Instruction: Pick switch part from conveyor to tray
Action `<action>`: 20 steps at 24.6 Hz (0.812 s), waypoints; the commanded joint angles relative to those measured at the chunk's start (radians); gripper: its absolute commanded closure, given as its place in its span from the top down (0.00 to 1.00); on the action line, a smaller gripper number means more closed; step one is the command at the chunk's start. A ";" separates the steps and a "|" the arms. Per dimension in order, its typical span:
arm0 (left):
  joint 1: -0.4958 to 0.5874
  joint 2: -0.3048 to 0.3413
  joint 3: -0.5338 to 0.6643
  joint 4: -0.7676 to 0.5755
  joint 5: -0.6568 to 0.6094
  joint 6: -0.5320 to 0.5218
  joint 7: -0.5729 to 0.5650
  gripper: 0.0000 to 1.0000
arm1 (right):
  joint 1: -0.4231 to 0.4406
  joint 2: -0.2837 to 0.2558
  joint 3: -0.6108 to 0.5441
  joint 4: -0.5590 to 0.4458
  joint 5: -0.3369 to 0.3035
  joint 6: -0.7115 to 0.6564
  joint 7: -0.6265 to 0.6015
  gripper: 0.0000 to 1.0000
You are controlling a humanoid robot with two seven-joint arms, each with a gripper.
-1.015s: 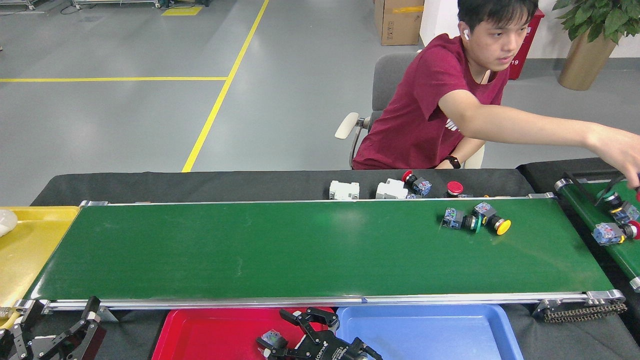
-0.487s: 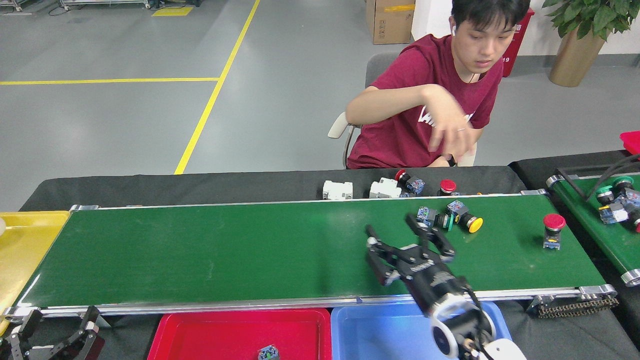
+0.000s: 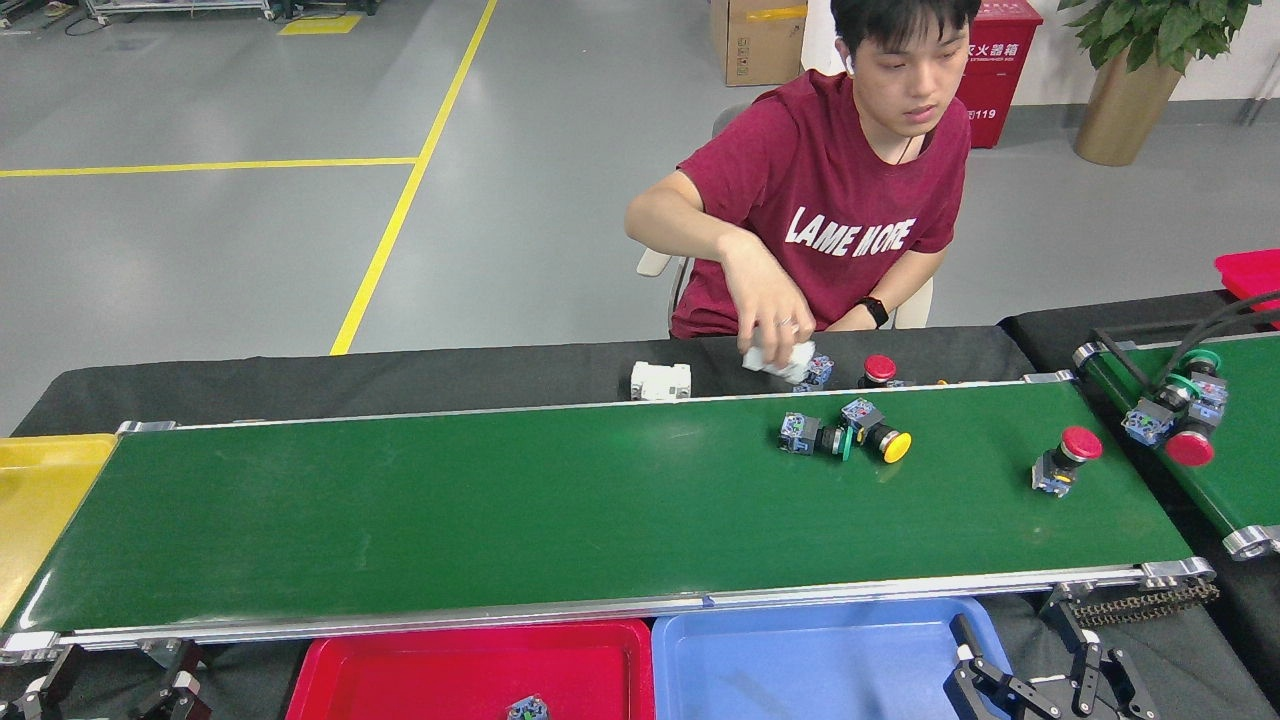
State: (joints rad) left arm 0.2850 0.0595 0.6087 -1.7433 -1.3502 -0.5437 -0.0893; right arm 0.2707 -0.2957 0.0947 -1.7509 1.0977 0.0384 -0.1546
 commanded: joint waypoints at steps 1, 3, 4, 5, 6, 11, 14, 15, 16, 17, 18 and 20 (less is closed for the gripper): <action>-0.018 0.008 -0.003 -0.007 0.003 -0.001 0.005 1.00 | -0.077 0.018 0.025 -0.001 -0.002 0.066 0.067 0.95; -0.038 0.013 -0.003 -0.002 -0.001 -0.001 0.003 1.00 | -0.186 0.024 0.125 0.047 -0.002 0.153 0.153 0.95; -0.041 0.013 -0.004 -0.002 -0.001 -0.001 0.003 1.00 | -0.263 0.026 0.190 0.086 -0.002 0.215 0.184 0.95; -0.041 0.013 -0.004 -0.001 -0.001 -0.001 0.005 1.00 | -0.311 0.029 0.232 0.122 -0.002 0.255 0.193 0.95; -0.041 0.013 -0.004 -0.001 -0.001 -0.001 0.005 1.00 | -0.367 0.038 0.283 0.174 -0.002 0.296 0.196 0.95; -0.047 0.013 -0.007 0.001 -0.001 -0.004 0.005 1.00 | -0.565 0.168 0.324 0.444 0.005 0.322 0.201 0.95; -0.067 0.014 -0.012 0.010 -0.004 -0.005 0.003 1.00 | -0.631 0.191 0.323 0.538 0.007 0.321 0.201 0.95; -0.072 0.014 -0.021 0.015 -0.004 -0.005 0.003 1.00 | -0.656 0.199 0.323 0.581 0.007 0.319 0.201 0.94; -0.076 0.014 -0.030 0.016 -0.004 -0.004 0.003 1.00 | -0.679 0.208 0.323 0.619 0.007 0.317 0.201 0.94; -0.079 0.014 -0.038 0.016 -0.004 -0.004 0.003 1.00 | -0.697 0.217 0.321 0.657 0.007 0.314 0.201 0.94; -0.084 0.014 -0.047 0.016 -0.004 -0.004 0.003 1.00 | -0.720 0.225 0.321 0.696 0.007 0.313 0.201 0.93; -0.096 0.014 -0.070 0.016 -0.004 -0.004 0.003 1.00 | -0.763 0.239 0.318 0.757 0.004 0.314 0.199 0.93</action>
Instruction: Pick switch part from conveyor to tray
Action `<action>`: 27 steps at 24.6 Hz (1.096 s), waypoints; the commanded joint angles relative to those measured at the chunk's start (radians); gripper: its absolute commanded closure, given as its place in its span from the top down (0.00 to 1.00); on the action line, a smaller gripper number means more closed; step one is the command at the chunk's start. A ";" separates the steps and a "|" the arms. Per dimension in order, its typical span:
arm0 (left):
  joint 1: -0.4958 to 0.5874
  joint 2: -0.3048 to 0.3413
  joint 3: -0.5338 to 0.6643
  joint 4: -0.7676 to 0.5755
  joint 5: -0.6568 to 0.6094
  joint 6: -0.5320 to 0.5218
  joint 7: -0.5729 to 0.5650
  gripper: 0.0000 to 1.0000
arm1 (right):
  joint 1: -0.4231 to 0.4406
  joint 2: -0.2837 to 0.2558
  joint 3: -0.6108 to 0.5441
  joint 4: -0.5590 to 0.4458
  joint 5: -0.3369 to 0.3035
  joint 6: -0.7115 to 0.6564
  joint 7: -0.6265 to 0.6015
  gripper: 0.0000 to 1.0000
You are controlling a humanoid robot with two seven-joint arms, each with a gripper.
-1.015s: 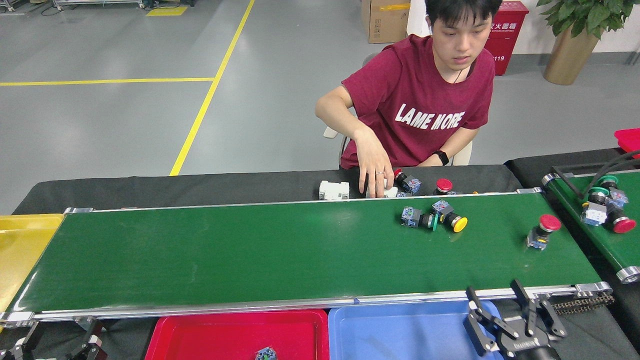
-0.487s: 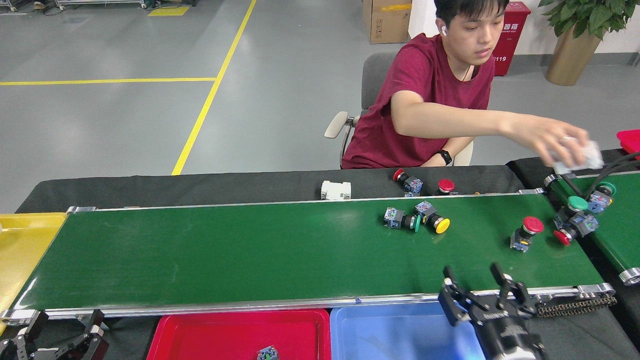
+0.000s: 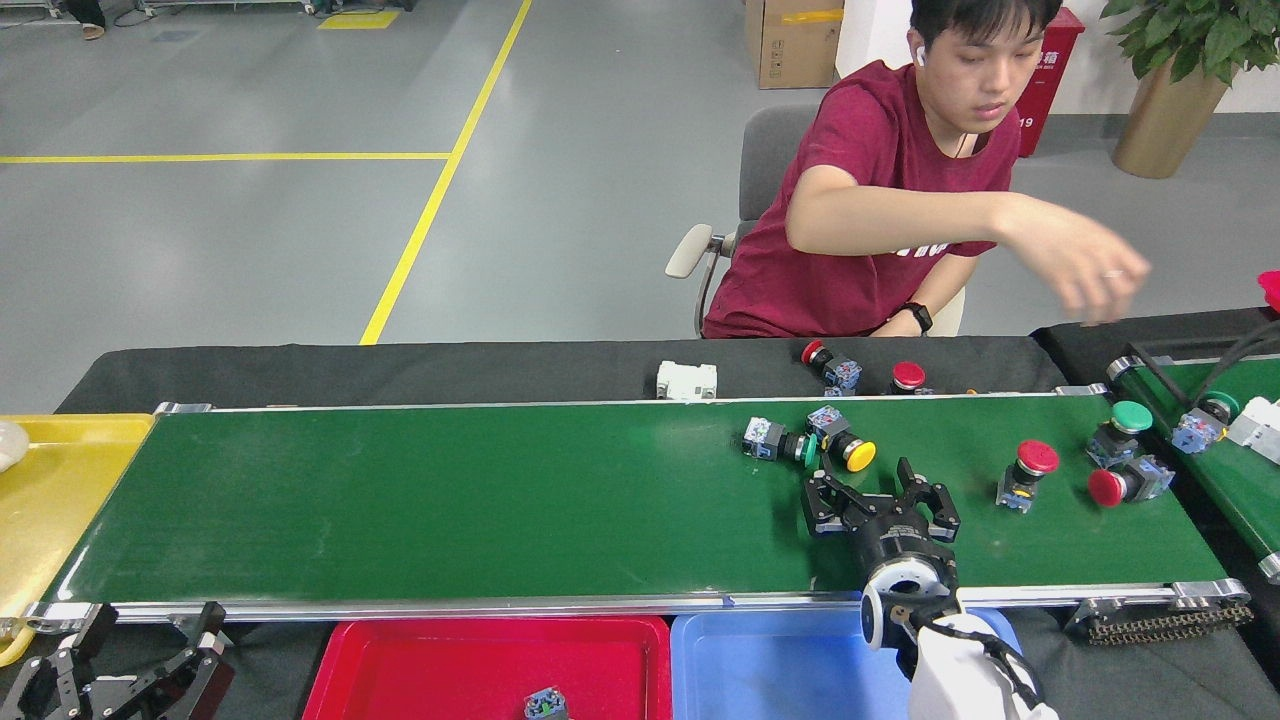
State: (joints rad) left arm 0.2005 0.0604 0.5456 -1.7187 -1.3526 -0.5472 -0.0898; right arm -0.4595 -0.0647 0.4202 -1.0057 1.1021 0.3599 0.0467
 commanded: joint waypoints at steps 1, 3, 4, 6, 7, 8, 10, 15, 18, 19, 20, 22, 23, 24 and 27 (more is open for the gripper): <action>-0.020 0.015 -0.016 -0.009 -0.002 0.000 0.004 1.00 | -0.051 0.013 -0.009 0.041 -0.001 -0.010 -0.002 0.87; -0.038 0.018 -0.026 -0.007 -0.003 0.000 0.004 1.00 | -0.068 0.013 -0.009 0.075 -0.001 -0.024 -0.005 0.74; -0.044 0.018 -0.029 -0.007 -0.003 0.000 0.004 1.00 | -0.074 0.013 -0.009 0.081 -0.001 -0.042 -0.005 0.66; -0.047 0.018 -0.030 -0.007 -0.003 0.000 0.002 1.00 | -0.076 0.013 -0.024 0.087 0.001 -0.091 -0.004 0.45; -0.047 0.018 -0.030 -0.007 -0.003 0.000 0.002 1.00 | -0.076 0.013 -0.032 0.093 0.001 -0.121 -0.002 0.33; -0.046 0.018 -0.030 -0.007 -0.003 0.000 0.002 1.00 | -0.076 0.013 -0.034 0.101 0.001 -0.151 -0.005 0.24; -0.041 0.018 -0.030 -0.007 -0.003 0.000 0.002 1.00 | -0.076 0.009 -0.041 0.102 -0.001 -0.194 -0.010 0.05; -0.043 0.019 -0.030 -0.007 -0.003 -0.002 0.002 1.00 | -0.073 0.003 -0.075 0.065 -0.001 -0.253 -0.010 0.04; -0.033 0.018 -0.018 -0.009 -0.002 -0.002 0.002 1.00 | -0.011 -0.017 -0.077 -0.117 -0.004 -0.294 0.002 0.04; -0.030 0.018 -0.015 -0.009 -0.002 0.000 0.002 1.00 | 0.048 -0.024 -0.077 -0.244 -0.005 -0.352 0.010 0.05; -0.027 0.018 -0.012 -0.007 -0.002 0.000 0.002 1.00 | 0.090 -0.026 -0.075 -0.320 -0.005 -0.397 0.019 0.05; -0.024 0.018 -0.006 -0.009 -0.002 0.001 0.002 1.00 | 0.203 -0.030 -0.064 -0.496 -0.007 -0.547 0.050 0.06; -0.024 0.018 -0.004 -0.009 -0.002 0.000 0.002 1.00 | 0.236 -0.030 -0.058 -0.533 -0.005 -0.596 0.055 0.07; -0.024 0.018 -0.003 -0.009 0.000 0.000 0.002 1.00 | 0.274 -0.029 -0.032 -0.571 -0.007 -0.664 0.058 0.09; -0.024 0.019 -0.001 -0.010 0.000 0.000 0.002 1.00 | 0.286 -0.024 0.095 -0.577 -0.007 -0.705 0.062 0.18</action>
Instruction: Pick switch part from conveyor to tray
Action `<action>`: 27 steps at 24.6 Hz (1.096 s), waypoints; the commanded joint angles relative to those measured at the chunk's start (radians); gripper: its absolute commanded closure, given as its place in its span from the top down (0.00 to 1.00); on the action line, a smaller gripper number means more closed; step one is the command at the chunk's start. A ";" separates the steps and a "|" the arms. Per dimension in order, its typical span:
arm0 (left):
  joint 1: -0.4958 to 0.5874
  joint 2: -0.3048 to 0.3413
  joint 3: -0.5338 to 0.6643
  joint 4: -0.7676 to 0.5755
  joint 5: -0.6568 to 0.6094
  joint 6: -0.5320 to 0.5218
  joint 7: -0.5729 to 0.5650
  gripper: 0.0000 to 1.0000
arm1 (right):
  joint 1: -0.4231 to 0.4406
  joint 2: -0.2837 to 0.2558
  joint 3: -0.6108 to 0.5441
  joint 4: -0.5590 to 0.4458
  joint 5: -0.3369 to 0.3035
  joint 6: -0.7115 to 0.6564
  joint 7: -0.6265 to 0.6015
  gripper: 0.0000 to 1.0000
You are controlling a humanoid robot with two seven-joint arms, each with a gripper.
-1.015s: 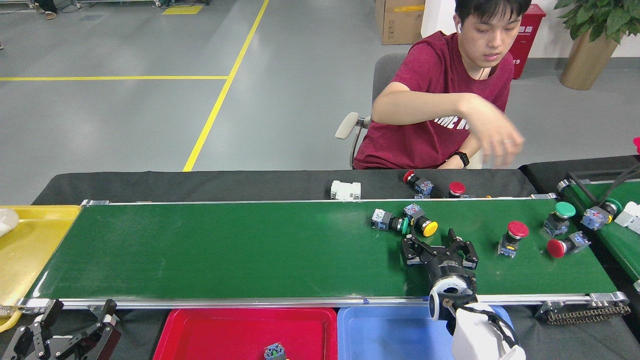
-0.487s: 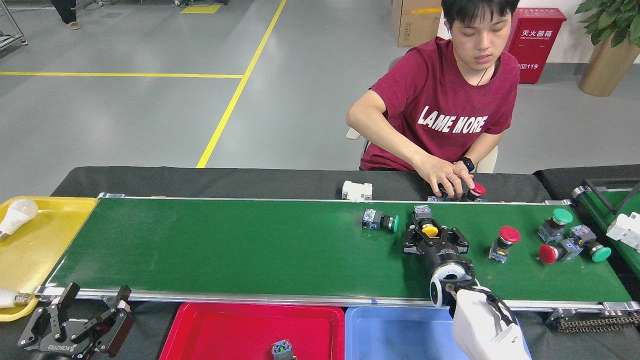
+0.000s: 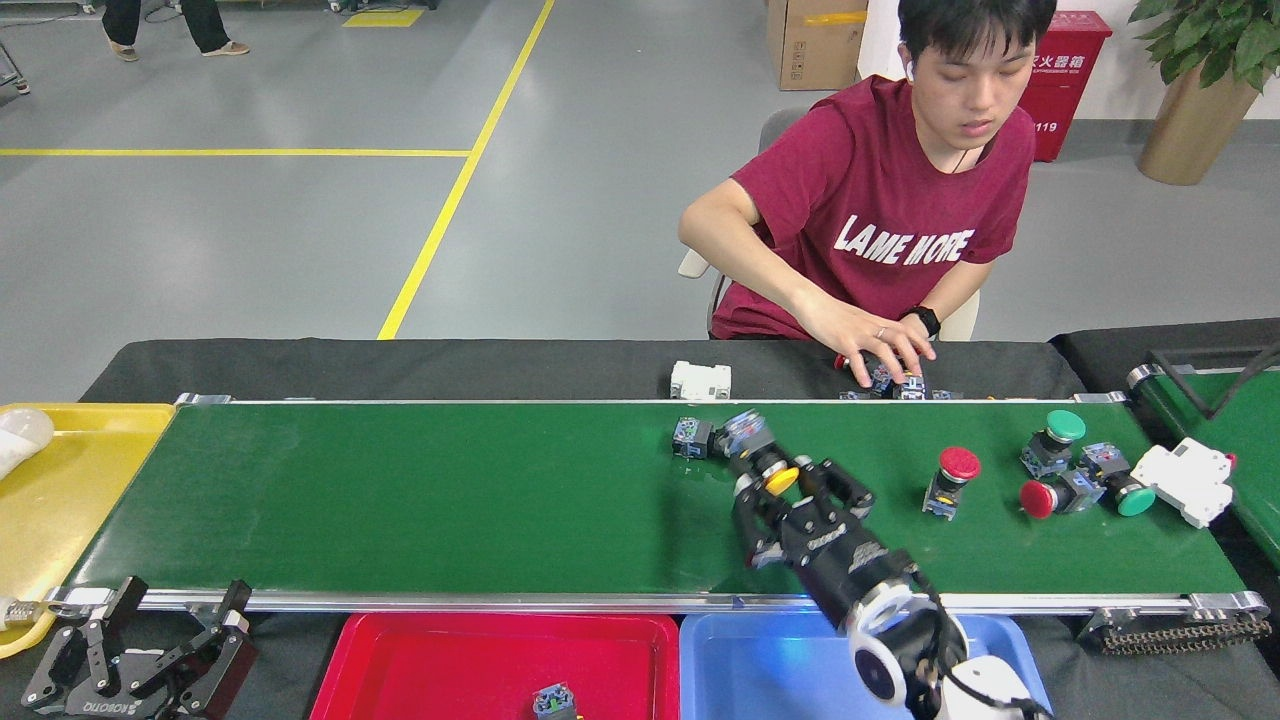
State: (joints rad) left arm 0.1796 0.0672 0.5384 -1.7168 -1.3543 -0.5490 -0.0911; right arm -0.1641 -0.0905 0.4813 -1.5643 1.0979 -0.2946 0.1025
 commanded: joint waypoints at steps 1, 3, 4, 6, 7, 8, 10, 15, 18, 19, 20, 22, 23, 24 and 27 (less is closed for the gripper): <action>-0.003 0.013 0.006 -0.012 0.001 0.001 0.004 1.00 | -0.009 0.003 0.071 -0.019 -0.003 -0.047 0.009 0.30; -0.002 0.011 0.006 -0.010 0.001 0.001 0.004 1.00 | -0.003 0.009 0.152 -0.020 -0.003 0.001 0.080 0.97; 0.000 0.011 0.005 -0.009 0.000 0.001 0.004 1.00 | -0.002 0.009 0.168 -0.022 -0.003 0.022 0.108 0.97; 0.012 0.011 0.005 -0.010 0.001 0.001 0.004 1.00 | 0.000 0.009 0.174 -0.025 -0.004 0.034 0.112 0.97; 0.015 0.011 0.005 -0.012 0.003 0.001 0.004 1.00 | 0.000 0.008 0.172 -0.028 -0.004 0.034 0.112 0.97; 0.014 0.011 0.002 -0.014 0.003 0.001 0.004 1.00 | -0.003 0.008 0.168 -0.028 -0.004 0.037 0.114 0.97; 0.003 0.010 -0.008 -0.012 0.001 0.001 0.004 1.00 | -0.011 0.011 0.129 -0.030 -0.006 0.043 0.115 0.97; -0.011 0.011 -0.090 -0.018 -0.003 -0.005 -0.001 1.00 | -0.023 0.012 -0.093 -0.072 -0.004 0.048 0.109 0.94; -0.089 0.008 -0.242 -0.021 -0.022 0.014 -0.033 1.00 | 0.003 -0.006 -0.251 -0.102 -0.004 0.048 0.078 0.90; -0.115 0.005 -0.279 -0.020 -0.046 0.034 -0.065 1.00 | 0.037 -0.020 -0.296 -0.108 -0.004 0.048 0.042 0.88; -0.144 0.000 -0.307 -0.015 -0.077 0.061 -0.090 1.00 | 0.078 -0.038 -0.328 -0.117 -0.004 0.049 -0.006 0.86; -0.195 -0.017 -0.365 -0.004 -0.143 0.098 -0.098 1.00 | 0.153 -0.086 -0.375 -0.129 -0.004 0.072 -0.099 0.86; -0.224 -0.030 -0.414 0.016 -0.175 0.113 -0.099 1.00 | 0.195 -0.117 -0.388 -0.132 -0.004 0.110 -0.158 0.87; -0.246 -0.037 -0.448 0.037 -0.192 0.124 -0.101 1.00 | 0.229 -0.135 -0.392 -0.135 -0.004 0.146 -0.193 0.87; -0.341 -0.064 -0.543 0.175 -0.215 0.204 -0.105 1.00 | 0.342 -0.169 -0.395 -0.148 -0.006 0.301 -0.268 0.92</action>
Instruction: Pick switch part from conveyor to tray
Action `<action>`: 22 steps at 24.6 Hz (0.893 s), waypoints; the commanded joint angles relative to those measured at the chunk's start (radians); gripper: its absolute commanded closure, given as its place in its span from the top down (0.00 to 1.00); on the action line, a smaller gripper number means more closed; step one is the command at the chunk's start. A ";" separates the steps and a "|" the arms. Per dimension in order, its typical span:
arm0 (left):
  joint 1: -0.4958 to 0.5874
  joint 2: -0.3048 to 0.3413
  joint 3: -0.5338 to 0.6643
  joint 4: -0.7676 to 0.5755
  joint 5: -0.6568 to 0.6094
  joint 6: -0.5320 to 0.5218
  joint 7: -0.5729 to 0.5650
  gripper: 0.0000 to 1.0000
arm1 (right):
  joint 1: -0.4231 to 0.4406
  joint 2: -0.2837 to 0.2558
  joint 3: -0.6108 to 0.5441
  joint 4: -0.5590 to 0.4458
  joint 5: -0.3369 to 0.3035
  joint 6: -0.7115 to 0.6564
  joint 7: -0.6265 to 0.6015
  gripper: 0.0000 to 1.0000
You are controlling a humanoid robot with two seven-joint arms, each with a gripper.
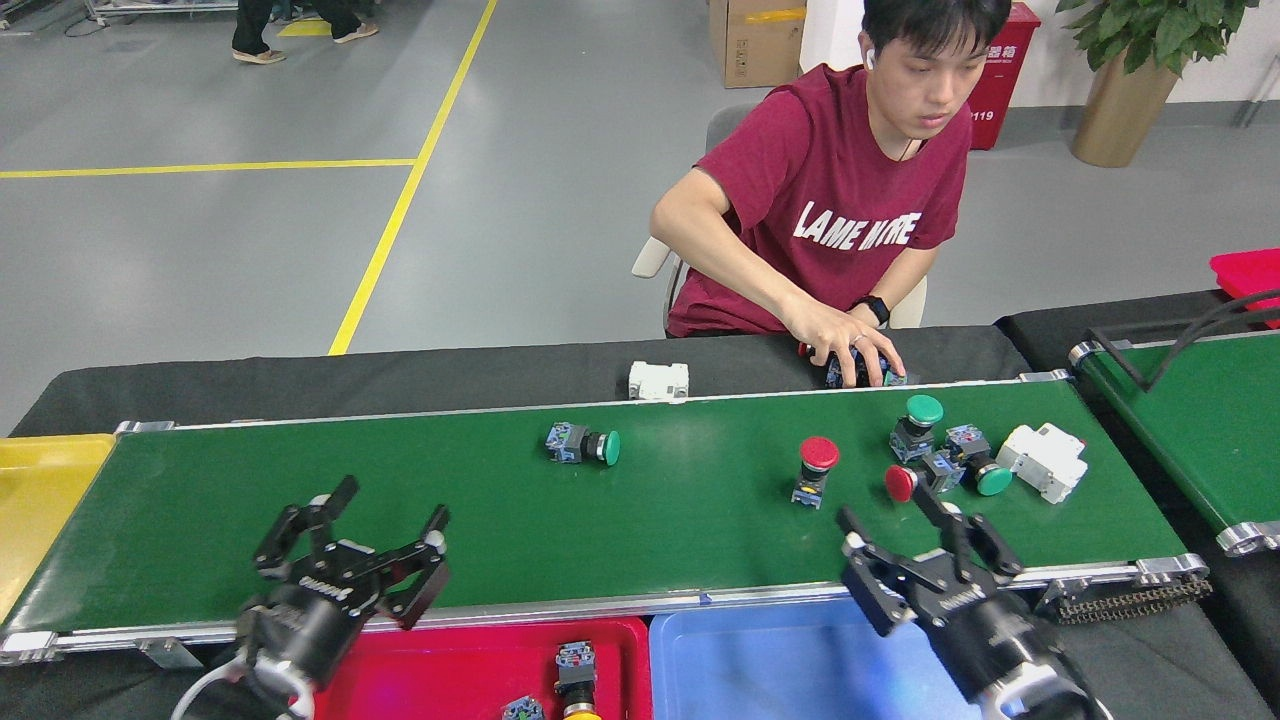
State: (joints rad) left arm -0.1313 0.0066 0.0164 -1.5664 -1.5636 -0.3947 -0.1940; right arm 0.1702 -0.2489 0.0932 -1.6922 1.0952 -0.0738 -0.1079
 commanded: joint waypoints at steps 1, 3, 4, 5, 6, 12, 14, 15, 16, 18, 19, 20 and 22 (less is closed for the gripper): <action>-0.059 -0.007 -0.041 0.078 -0.006 0.077 -0.002 1.00 | 0.035 -0.013 -0.006 -0.023 -0.003 0.117 -0.058 0.93; -0.106 -0.007 -0.061 0.157 -0.006 0.122 -0.002 1.00 | 0.077 -0.013 -0.006 -0.029 -0.003 0.150 -0.058 0.94; -0.131 -0.007 -0.062 0.186 -0.006 0.131 -0.002 1.00 | 0.088 -0.012 -0.009 -0.037 -0.003 0.154 -0.058 0.94; -0.149 -0.008 -0.062 0.212 -0.006 0.134 -0.002 1.00 | 0.092 -0.012 -0.009 -0.040 -0.003 0.155 -0.056 0.94; -0.165 -0.010 -0.062 0.229 -0.006 0.136 -0.002 1.00 | 0.094 -0.010 -0.009 -0.043 -0.003 0.160 -0.056 0.94; -0.272 -0.045 -0.079 0.401 -0.030 0.189 -0.002 1.00 | -0.009 0.008 0.048 -0.040 0.000 0.186 -0.002 0.92; -0.301 -0.050 -0.093 0.442 -0.043 0.215 -0.002 1.00 | -0.094 0.017 0.146 -0.027 0.006 0.246 0.067 0.92; -0.304 -0.050 -0.093 0.447 -0.043 0.214 -0.002 1.00 | -0.141 0.019 0.203 -0.011 0.008 0.278 0.085 0.92; -0.304 -0.050 -0.093 0.447 -0.043 0.212 -0.002 1.00 | -0.201 0.023 0.269 0.023 0.012 0.304 0.099 0.92; -0.304 -0.050 -0.093 0.454 -0.043 0.212 -0.002 1.00 | -0.305 0.068 0.382 0.109 0.037 0.342 0.109 0.92; -0.304 -0.050 -0.093 0.462 -0.043 0.214 -0.002 1.00 | -0.351 0.100 0.419 0.164 0.060 0.353 0.114 0.92; -0.307 -0.050 -0.093 0.476 -0.043 0.218 -0.001 1.00 | -0.388 0.137 0.444 0.224 0.084 0.356 0.122 0.92; -0.323 -0.050 -0.093 0.505 -0.043 0.220 -0.001 1.00 | -0.452 0.211 0.461 0.338 0.129 0.355 0.132 0.92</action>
State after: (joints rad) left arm -0.4258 -0.0422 -0.0756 -1.0614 -1.6029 -0.1805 -0.2011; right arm -0.2537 -0.0568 0.5497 -1.3784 1.2093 0.2697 0.0145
